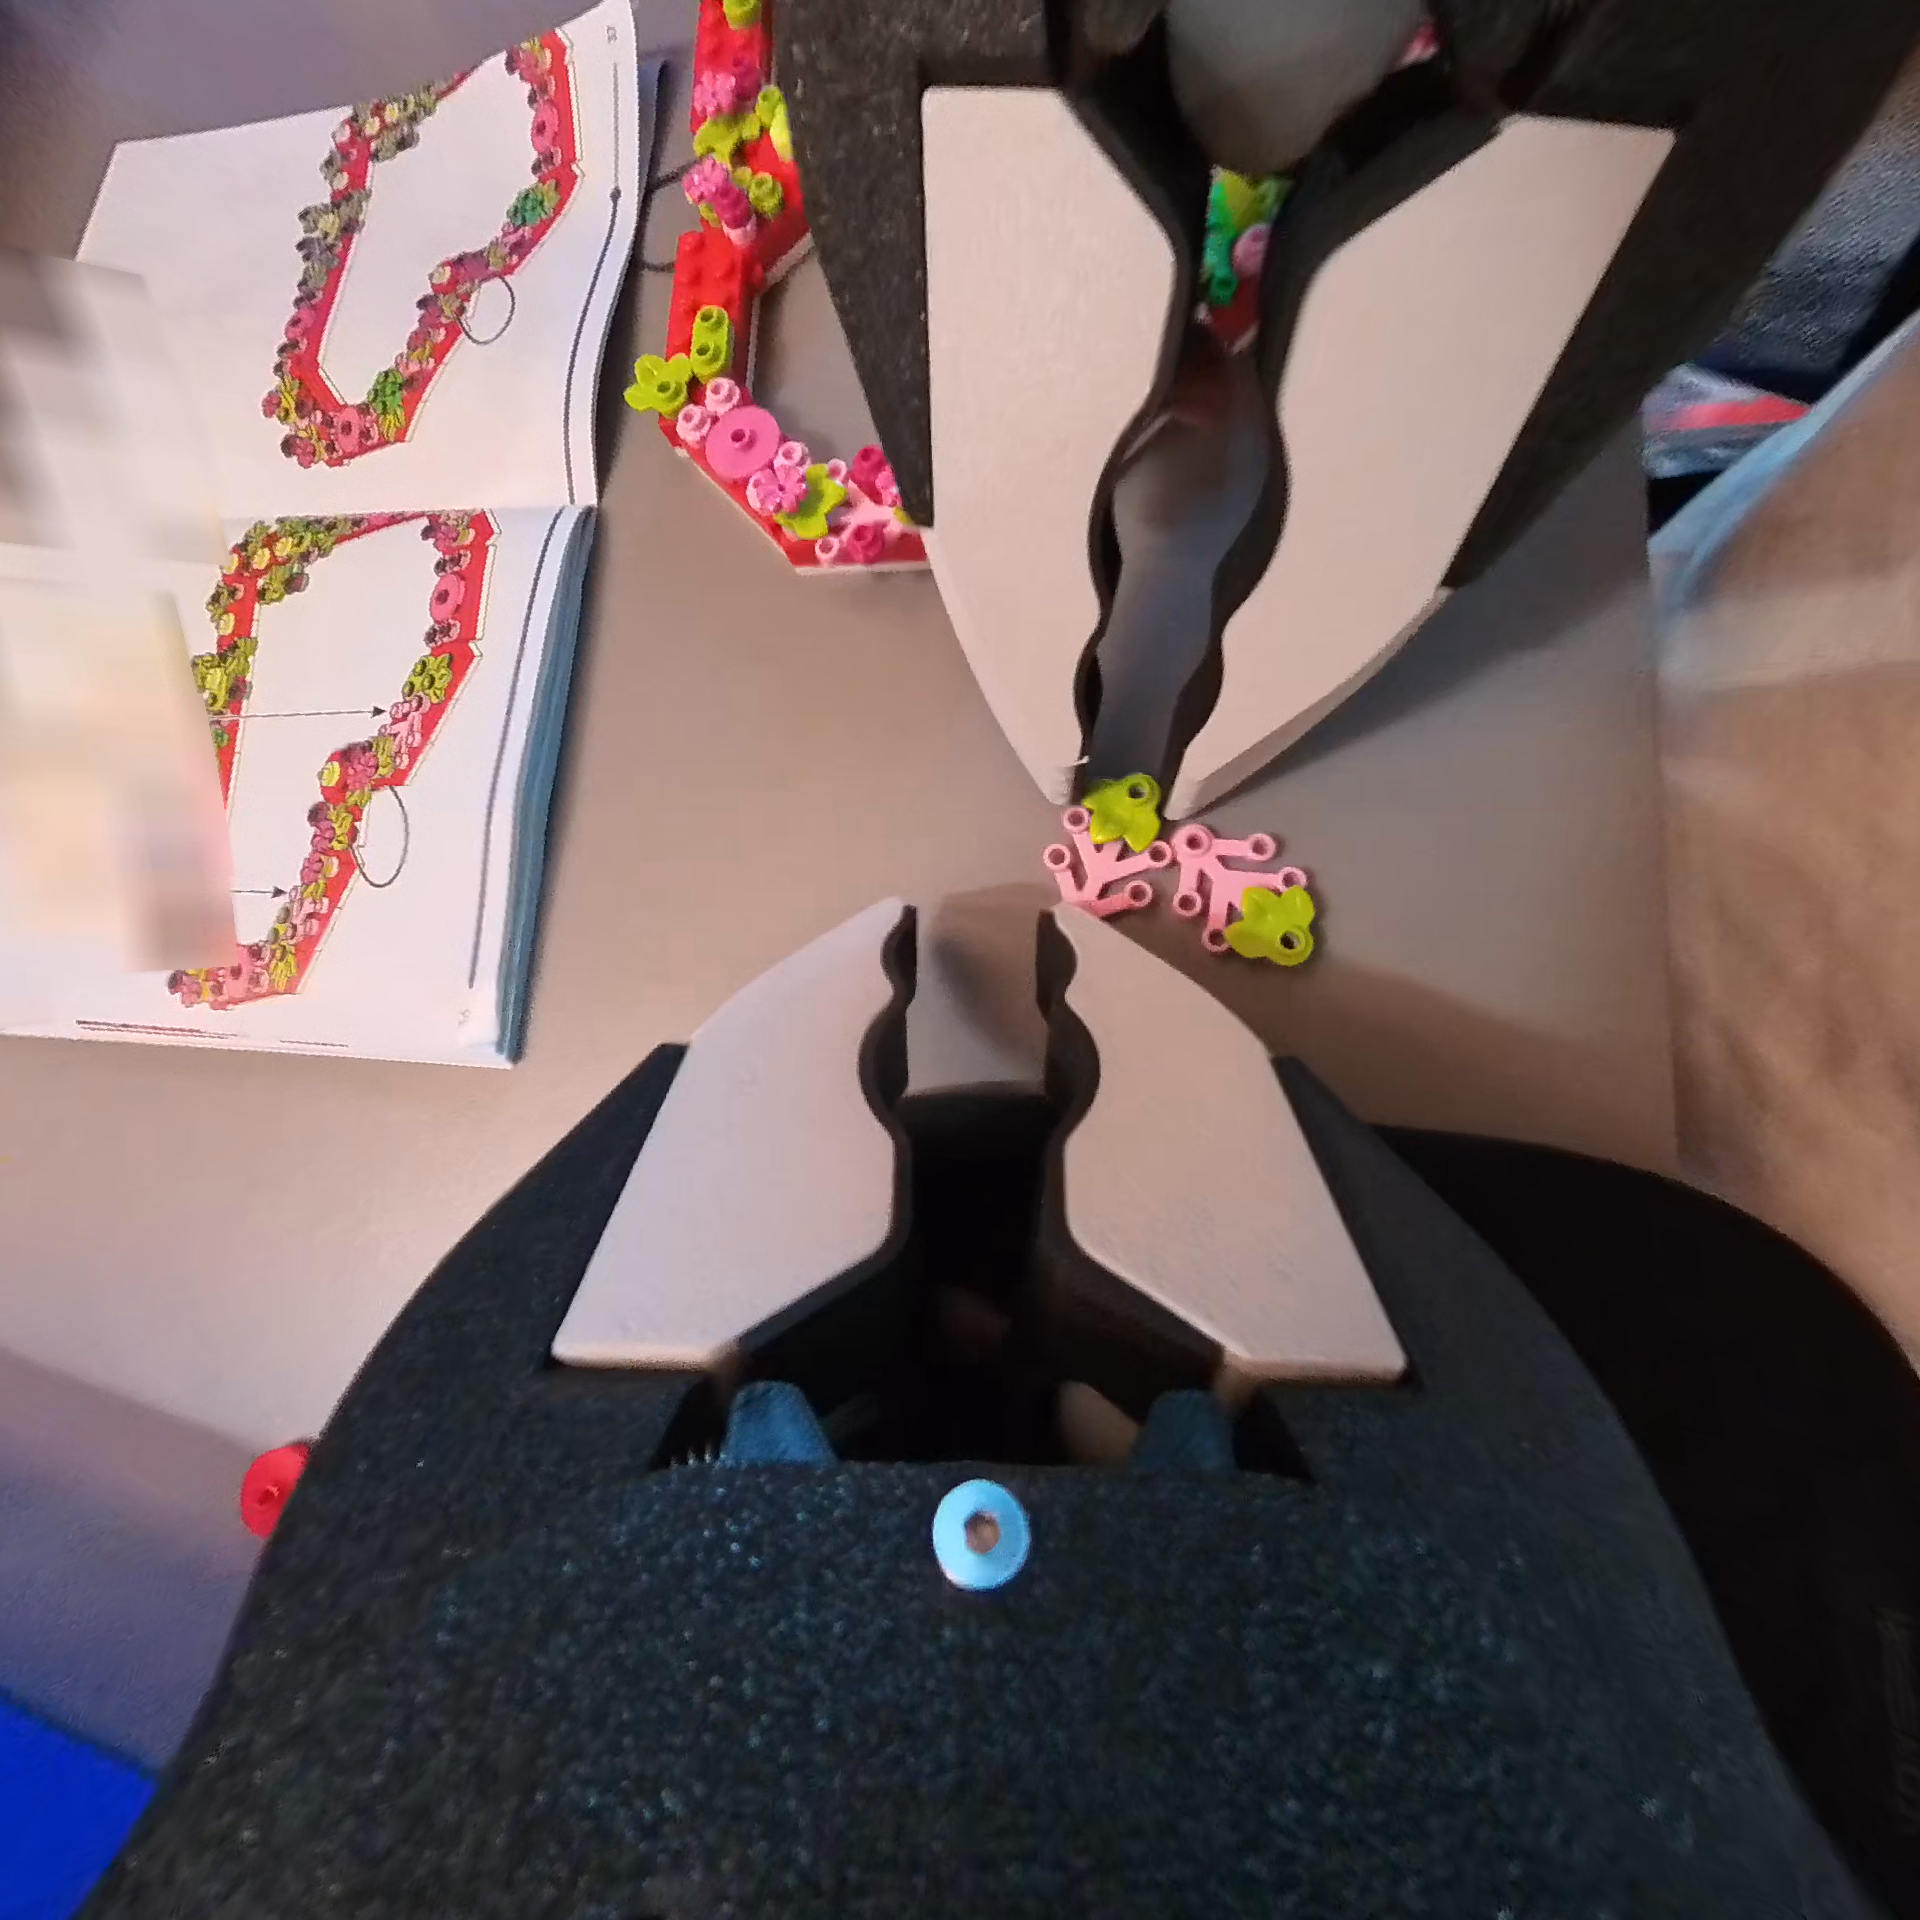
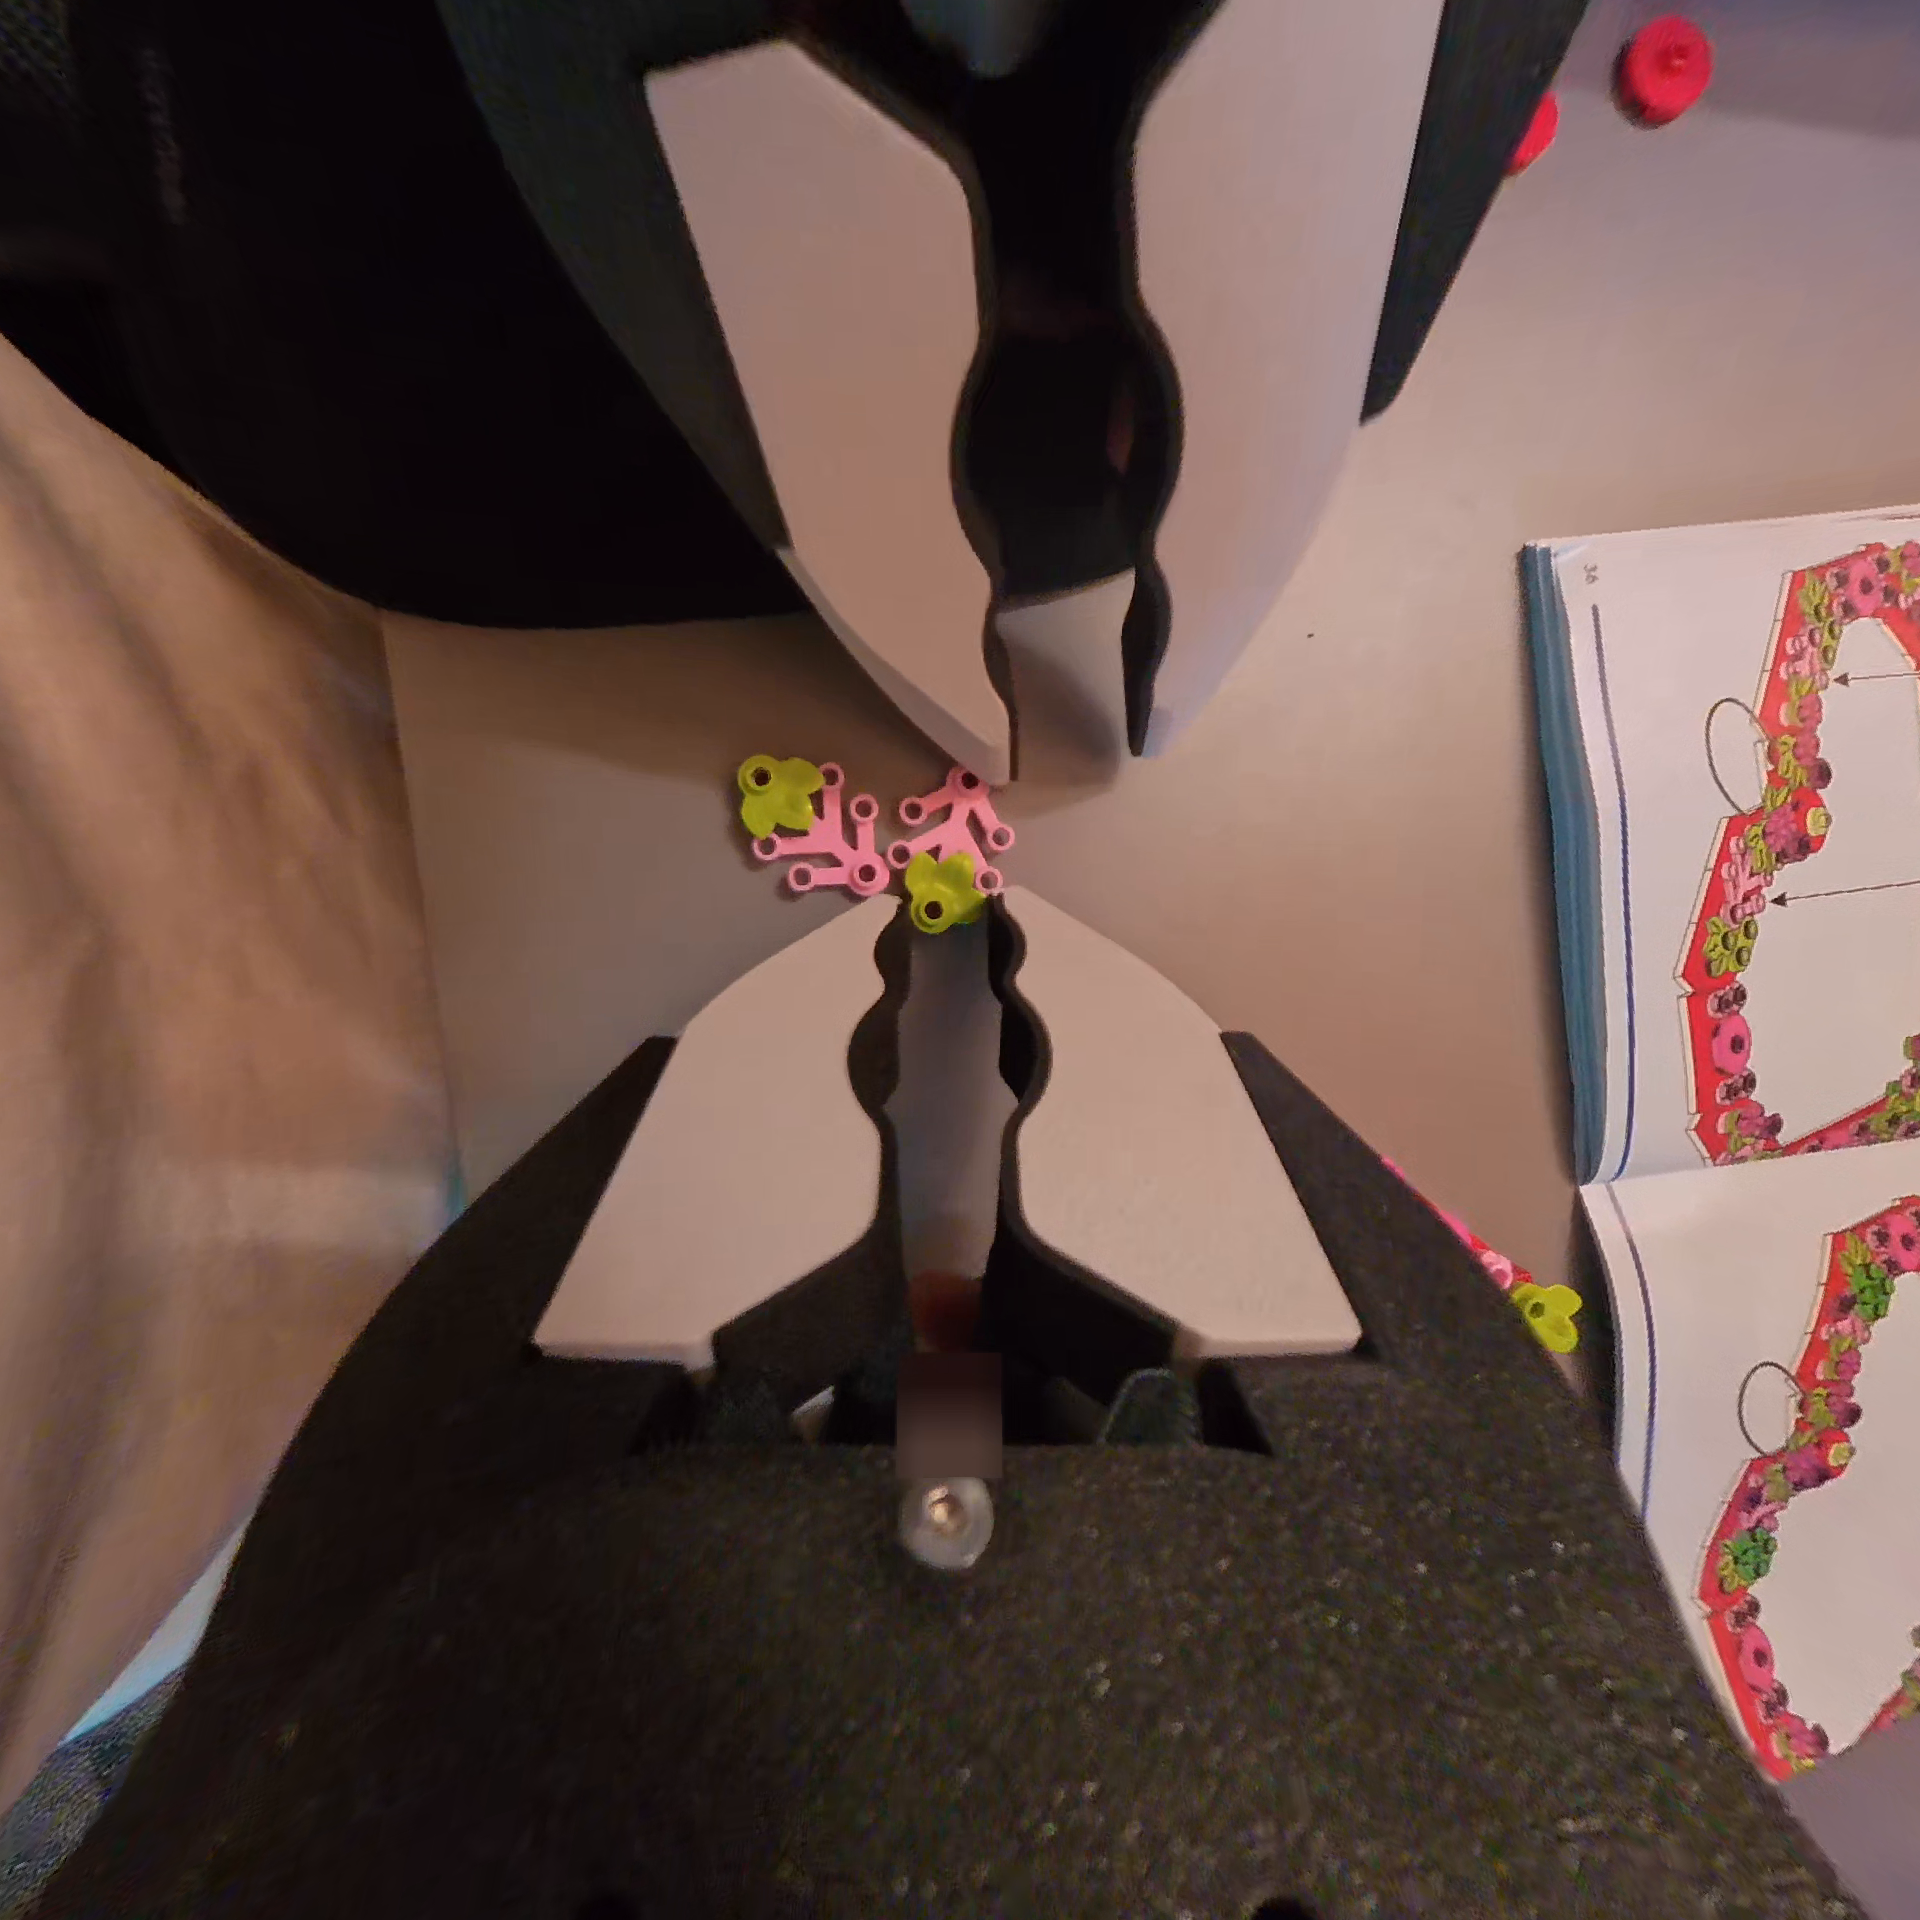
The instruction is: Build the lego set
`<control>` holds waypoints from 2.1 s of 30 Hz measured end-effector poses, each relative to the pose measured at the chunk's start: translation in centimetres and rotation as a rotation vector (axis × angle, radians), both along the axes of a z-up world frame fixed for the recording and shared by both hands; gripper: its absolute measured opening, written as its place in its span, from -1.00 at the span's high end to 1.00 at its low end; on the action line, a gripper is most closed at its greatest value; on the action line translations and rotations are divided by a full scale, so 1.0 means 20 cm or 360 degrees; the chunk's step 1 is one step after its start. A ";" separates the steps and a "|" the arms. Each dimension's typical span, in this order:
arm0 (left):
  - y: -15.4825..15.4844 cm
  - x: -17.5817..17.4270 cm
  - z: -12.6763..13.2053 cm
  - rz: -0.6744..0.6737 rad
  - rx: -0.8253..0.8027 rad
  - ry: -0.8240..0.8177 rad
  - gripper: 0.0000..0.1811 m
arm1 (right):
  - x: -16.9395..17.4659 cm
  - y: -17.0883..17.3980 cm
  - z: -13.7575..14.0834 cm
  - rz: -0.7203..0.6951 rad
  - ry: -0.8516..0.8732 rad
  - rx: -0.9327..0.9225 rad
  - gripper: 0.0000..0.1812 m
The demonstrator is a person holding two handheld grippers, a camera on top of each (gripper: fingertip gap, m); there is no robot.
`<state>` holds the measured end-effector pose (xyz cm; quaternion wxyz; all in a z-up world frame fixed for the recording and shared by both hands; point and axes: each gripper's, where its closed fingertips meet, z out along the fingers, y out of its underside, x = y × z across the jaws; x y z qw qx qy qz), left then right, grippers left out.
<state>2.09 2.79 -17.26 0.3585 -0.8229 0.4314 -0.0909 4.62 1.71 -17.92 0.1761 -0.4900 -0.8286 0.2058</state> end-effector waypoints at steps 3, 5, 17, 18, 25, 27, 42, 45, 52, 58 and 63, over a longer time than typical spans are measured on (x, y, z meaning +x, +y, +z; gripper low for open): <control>-0.03 0.03 0.03 -0.0115 0.0037 -0.0066 0.67 | 0.01 0.01 0.00 -0.0037 -0.0021 -0.0040 0.85; -0.02 0.04 0.02 -0.0185 0.0087 0.0000 0.65 | 0.02 0.03 -0.01 -0.0067 -0.0039 -0.0073 0.85; -0.06 0.10 -0.02 -0.0574 -0.0079 -0.0009 0.93 | 0.03 0.02 -0.01 0.0065 -0.0102 -0.0195 0.85; -0.06 0.10 -0.02 -0.0572 -0.0105 -0.0019 0.94 | 0.03 0.02 -0.01 0.0079 -0.0102 -0.0185 0.85; -0.04 0.09 -0.02 -0.0524 -0.0093 -0.0018 0.87 | 0.03 0.03 -0.01 0.0121 -0.0106 -0.0155 0.85; -0.03 0.09 -0.02 -0.0514 -0.0103 -0.0018 0.87 | 0.03 0.03 -0.01 0.0129 -0.0109 -0.0149 0.85; -0.03 0.08 -0.03 -0.0604 -0.0128 0.0017 0.90 | 0.04 0.03 -0.01 0.0301 -0.0078 -0.0024 0.86; -0.03 0.09 -0.03 -0.0612 -0.0125 0.0018 0.92 | 0.04 0.03 -0.01 0.0323 -0.0078 -0.0011 0.86; -0.03 0.09 -0.03 -0.0600 -0.0178 0.0022 0.93 | 0.03 0.05 0.00 0.0393 -0.0065 0.0062 0.84; -0.03 0.09 -0.03 -0.0538 -0.0187 0.0033 0.93 | 0.04 0.05 0.03 0.0171 -0.0007 -0.0074 0.81; -0.04 0.10 -0.03 -0.0519 -0.0191 0.0089 0.93 | 0.03 0.03 0.04 0.0035 0.0023 -0.0184 0.83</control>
